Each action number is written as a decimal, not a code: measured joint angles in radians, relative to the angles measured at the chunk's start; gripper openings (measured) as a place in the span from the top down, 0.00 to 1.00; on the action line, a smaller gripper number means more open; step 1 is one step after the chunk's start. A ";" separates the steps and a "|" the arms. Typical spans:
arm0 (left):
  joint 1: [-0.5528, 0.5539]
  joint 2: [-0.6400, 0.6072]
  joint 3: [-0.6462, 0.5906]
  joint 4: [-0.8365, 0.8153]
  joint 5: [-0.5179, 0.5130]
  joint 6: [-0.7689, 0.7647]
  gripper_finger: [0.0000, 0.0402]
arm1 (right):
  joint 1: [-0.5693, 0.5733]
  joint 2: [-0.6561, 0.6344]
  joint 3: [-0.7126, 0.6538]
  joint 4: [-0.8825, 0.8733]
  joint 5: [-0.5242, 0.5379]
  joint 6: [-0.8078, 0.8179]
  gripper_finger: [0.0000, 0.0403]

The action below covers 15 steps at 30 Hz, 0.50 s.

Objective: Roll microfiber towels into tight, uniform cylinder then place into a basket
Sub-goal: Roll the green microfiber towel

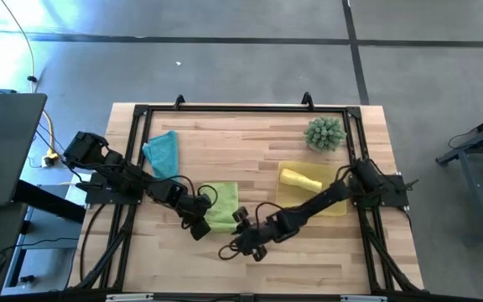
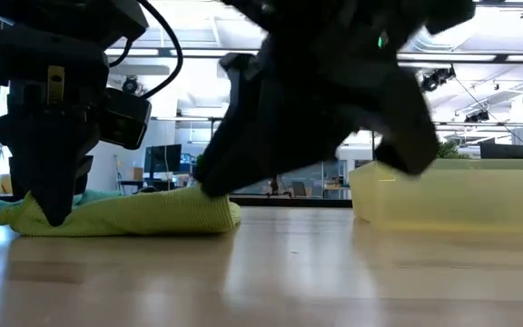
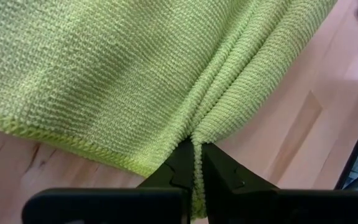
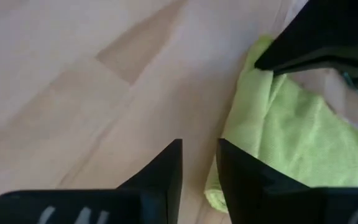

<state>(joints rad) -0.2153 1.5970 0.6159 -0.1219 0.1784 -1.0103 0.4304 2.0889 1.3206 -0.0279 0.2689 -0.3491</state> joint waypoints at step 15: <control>0.000 0.000 -0.001 0.002 -0.003 -0.008 0.98 | -0.033 0.000 -0.033 0.070 0.012 0.011 0.47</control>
<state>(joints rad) -0.2153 1.5970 0.6151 -0.1196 0.1749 -1.0184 0.3973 2.0894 1.2873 0.0420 0.2810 -0.3383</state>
